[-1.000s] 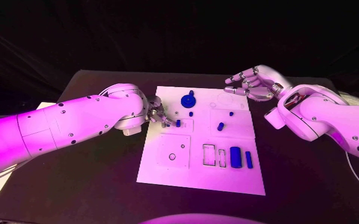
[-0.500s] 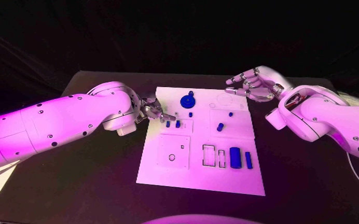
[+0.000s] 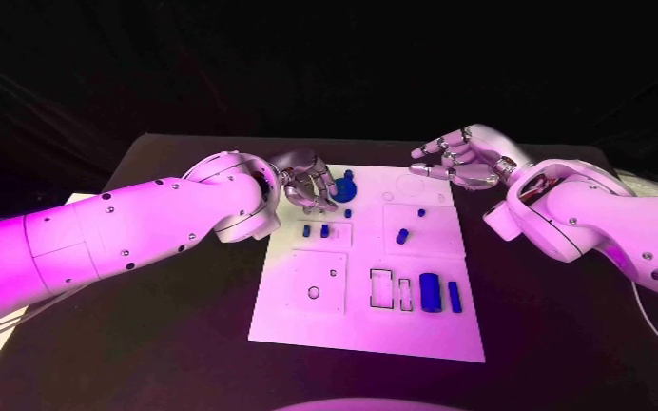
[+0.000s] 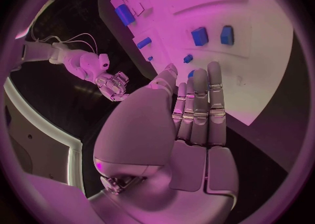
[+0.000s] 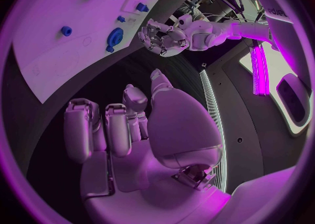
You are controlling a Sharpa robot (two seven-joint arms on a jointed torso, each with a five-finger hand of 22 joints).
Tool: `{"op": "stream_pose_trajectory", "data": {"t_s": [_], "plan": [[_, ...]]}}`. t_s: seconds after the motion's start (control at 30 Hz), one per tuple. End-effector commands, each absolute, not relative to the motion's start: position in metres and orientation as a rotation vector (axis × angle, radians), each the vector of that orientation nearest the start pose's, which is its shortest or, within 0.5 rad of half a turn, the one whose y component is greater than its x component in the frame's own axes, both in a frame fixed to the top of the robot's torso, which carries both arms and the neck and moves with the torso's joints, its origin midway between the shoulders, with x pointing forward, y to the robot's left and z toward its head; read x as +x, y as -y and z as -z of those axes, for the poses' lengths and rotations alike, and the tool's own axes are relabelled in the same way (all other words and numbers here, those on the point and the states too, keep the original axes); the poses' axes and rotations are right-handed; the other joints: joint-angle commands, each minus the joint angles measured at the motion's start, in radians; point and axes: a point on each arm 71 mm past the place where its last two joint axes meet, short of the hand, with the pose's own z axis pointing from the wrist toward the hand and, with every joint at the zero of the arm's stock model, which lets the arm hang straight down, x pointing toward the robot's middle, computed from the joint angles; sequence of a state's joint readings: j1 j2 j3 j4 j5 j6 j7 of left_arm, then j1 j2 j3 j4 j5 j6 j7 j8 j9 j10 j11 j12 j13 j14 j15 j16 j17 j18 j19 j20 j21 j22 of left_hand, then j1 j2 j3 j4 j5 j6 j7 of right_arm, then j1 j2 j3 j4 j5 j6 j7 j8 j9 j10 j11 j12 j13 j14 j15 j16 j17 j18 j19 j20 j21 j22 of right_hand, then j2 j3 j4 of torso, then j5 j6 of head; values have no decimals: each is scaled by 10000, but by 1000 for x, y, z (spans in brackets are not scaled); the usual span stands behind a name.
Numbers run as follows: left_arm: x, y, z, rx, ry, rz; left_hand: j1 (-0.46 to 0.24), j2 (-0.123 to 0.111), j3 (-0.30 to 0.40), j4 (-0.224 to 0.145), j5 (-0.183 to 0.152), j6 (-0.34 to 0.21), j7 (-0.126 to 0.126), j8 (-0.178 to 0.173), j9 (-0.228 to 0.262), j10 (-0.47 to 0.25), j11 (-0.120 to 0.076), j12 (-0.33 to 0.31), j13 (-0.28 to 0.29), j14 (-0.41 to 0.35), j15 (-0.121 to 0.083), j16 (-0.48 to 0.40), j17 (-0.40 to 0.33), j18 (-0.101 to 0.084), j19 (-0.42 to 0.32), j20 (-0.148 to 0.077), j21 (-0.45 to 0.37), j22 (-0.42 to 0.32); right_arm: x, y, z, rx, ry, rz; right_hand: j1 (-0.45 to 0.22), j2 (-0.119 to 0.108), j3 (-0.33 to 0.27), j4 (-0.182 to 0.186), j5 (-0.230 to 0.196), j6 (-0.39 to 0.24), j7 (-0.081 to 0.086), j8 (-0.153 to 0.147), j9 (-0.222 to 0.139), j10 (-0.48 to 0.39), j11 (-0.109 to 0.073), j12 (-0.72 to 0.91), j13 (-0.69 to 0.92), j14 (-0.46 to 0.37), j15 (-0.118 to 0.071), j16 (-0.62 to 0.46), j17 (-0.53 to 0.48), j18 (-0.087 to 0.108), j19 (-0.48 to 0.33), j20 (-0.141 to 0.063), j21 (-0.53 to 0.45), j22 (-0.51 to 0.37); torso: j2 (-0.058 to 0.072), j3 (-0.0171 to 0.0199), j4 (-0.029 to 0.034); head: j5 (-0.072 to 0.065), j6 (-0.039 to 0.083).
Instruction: Assemble the parts on the task board
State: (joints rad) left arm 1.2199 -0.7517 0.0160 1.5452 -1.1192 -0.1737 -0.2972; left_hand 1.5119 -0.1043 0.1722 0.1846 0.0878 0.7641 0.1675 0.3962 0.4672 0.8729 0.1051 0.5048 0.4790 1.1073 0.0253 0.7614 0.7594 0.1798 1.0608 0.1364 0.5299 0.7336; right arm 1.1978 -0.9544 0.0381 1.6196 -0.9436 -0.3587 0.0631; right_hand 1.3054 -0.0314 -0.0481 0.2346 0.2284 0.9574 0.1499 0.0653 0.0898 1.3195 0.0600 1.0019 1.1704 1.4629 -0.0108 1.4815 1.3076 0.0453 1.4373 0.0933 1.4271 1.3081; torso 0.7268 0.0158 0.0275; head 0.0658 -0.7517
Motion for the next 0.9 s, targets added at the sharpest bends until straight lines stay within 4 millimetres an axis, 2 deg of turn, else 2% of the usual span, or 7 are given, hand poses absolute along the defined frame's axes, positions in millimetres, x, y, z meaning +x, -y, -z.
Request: {"op": "stream_pose_trajectory", "data": {"t_s": [0.03,0.1,0.2,0.3,0.37,0.57,0.9], "plan": [[491,-137,163,1058,-17360,8057,109,-196,214,16,-182,261,-107,-694,-814,267,-81,-739,-948,406,-54,-80,-310,-3,407,-63,-114,-191,476,226,146,2825,-16087,-10185,18,58,-42,-9,64,31,7,16,9,-76,27,-21,-9,760,-10,-63,1361,101,-69,16,-34,169,7,-10,-10,-37,20],[492,-129,166,1814,-17121,7921,163,-252,346,-29,-158,551,-196,-1077,-1285,581,-48,-1141,-1535,693,-93,-80,-484,36,703,-150,-146,-282,476,225,146,2819,-16085,-10196,21,60,-45,-8,67,30,7,16,9,-79,27,-26,-12,760,-10,-62,1362,102,-71,16,-36,166,10,-10,-11,-71,41],[494,-119,171,2707,-16899,7648,158,-346,498,-98,-162,1088,-211,-1479,-1817,988,-151,-1659,-2259,1330,-153,307,-450,20,1261,-232,-15,-280,477,224,147,2808,-16085,-10215,24,62,-47,-8,70,30,7,16,9,-82,27,-29,-15,760,-10,-62,1363,102,-72,16,-38,163,9,-7,-12,-95,53],[496,-112,177,3361,-16993,7203,90,-454,658,-137,-159,1424,-241,-1793,-2179,1256,-156,-2098,-2773,2475,-202,2278,1287,14,1902,-317,400,-42,477,224,147,2803,-16089,-10228,24,62,-47,-8,70,30,7,16,9,-82,27,-29,-15,760,-10,-62,1363,102,-72,16,-38,163,8,-5,-9,-114,62],[498,-109,180,3620,-17068,6969,22,-511,728,-152,-156,1608,-217,-1934,-2347,1347,-145,-2316,-3013,2744,-197,2922,1852,-73,2213,-321,974,429,477,224,147,2802,-16090,-10231,24,62,-47,-8,70,30,7,16,9,-82,27,-29,-15,760,-10,-62,1363,102,-72,16,-38,163,8,-2,-9,-119,56],[503,-101,189,4150,-17390,6472,-183,-597,988,-203,-157,2105,-254,-2335,-2805,1912,-201,-2806,-3597,3675,-254,5214,4089,-565,3441,-385,4080,3030,477,223,147,2792,-16094,-10251,34,70,-53,-7,77,30,7,17,9,-84,27,-27,-14,760,-10,-61,1366,103,-74,16,-41,161,11,-5,-6,-141,48],[506,-96,196,4486,-17854,5875,-322,-638,1233,-267,-161,2434,-278,-2563,-3058,2323,-240,-3161,-3908,3886,-312,5631,4322,-807,3886,-440,5585,4333,477,222,147,2779,-16101,-10268,36,71,-54,-7,79,30,7,17,10,-84,27,-26,-14,761,-10,-60,1367,103,-74,16,-41,160,-4,2,2,-129,9]]}}
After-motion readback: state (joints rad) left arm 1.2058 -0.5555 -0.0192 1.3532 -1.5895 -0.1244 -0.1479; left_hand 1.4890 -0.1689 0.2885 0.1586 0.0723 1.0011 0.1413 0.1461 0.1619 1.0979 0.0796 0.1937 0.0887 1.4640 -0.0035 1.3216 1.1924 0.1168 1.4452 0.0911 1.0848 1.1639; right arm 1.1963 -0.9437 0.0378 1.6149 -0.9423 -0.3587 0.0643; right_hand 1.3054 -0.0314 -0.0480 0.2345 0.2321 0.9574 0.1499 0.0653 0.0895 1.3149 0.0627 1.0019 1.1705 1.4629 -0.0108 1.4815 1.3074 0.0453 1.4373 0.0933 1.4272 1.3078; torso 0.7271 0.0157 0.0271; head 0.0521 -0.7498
